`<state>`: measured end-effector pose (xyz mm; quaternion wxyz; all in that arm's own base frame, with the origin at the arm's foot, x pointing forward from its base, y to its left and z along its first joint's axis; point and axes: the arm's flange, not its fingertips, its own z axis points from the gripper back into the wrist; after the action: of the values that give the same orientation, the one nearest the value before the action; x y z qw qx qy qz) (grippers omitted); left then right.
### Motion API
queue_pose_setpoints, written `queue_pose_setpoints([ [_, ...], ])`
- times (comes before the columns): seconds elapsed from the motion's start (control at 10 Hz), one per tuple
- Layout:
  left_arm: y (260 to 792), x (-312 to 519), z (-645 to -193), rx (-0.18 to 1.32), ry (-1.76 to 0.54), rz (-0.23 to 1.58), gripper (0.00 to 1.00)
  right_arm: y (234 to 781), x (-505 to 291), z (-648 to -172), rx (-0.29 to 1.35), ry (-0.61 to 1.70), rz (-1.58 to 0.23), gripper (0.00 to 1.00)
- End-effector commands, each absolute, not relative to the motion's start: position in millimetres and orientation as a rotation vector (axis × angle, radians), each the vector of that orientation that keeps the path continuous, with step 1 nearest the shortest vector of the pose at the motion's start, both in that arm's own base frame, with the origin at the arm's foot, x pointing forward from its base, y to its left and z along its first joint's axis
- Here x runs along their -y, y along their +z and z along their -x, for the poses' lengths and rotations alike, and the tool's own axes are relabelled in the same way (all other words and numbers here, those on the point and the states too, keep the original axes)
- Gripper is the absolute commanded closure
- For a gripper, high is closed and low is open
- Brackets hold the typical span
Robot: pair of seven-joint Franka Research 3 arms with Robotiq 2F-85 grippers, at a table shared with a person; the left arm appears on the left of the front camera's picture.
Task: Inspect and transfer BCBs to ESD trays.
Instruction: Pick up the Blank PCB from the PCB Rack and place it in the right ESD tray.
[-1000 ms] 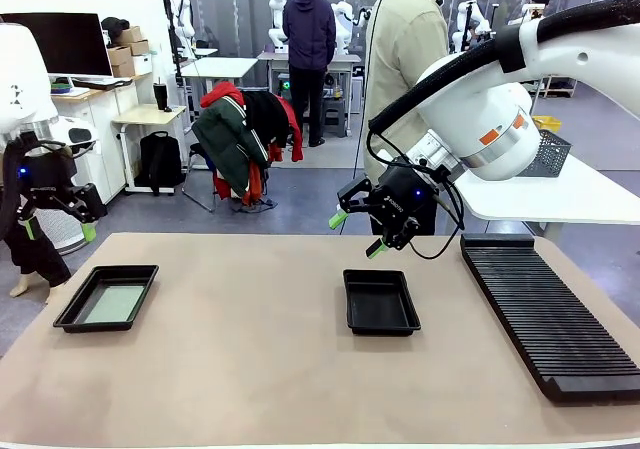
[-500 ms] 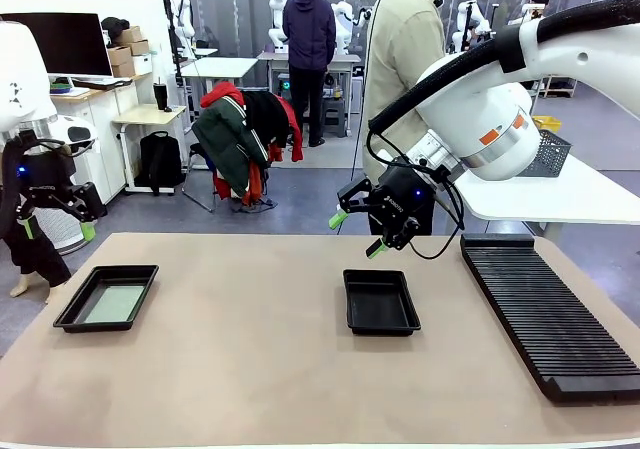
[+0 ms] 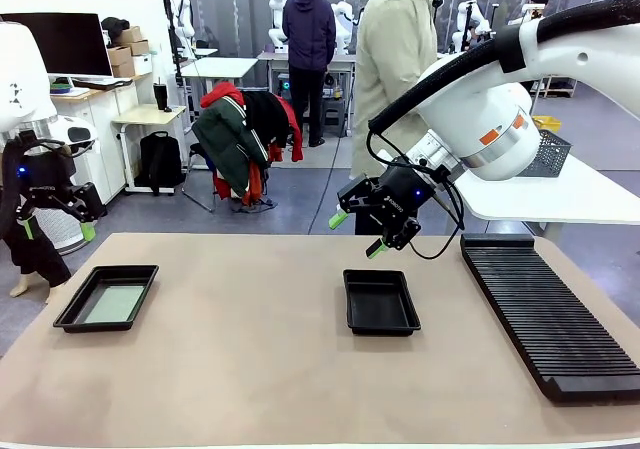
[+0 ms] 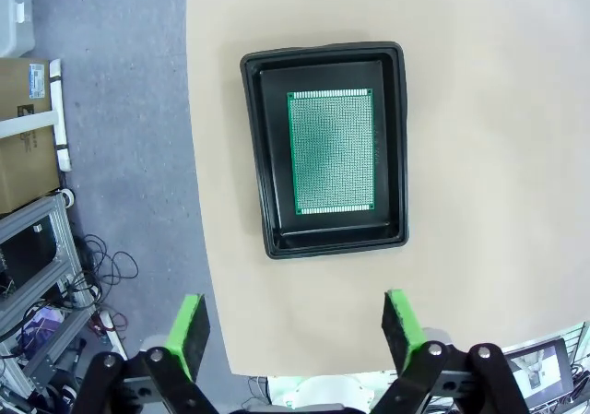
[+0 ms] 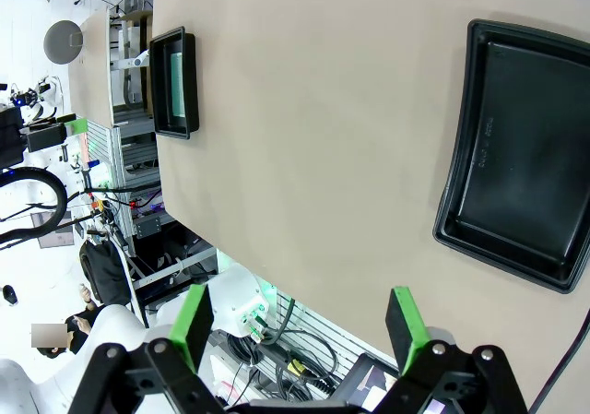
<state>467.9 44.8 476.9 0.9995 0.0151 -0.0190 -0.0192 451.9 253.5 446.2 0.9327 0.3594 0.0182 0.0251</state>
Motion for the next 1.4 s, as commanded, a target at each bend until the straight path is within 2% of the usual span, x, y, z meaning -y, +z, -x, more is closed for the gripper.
queue_pose_setpoints([
  [0.0, 473.3, -45.1, -467.0, 0.043, -0.042, -0.03, 0.0, 445.5, -254.9, -453.3, -0.036, 0.043, -0.727, 0.0],
  [1.3, 473.3, -45.1, -467.0, 0.043, -0.042, -0.03, 0.0, 445.5, -254.9, -453.3, -0.036, 0.043, -0.727, 0.0],
])
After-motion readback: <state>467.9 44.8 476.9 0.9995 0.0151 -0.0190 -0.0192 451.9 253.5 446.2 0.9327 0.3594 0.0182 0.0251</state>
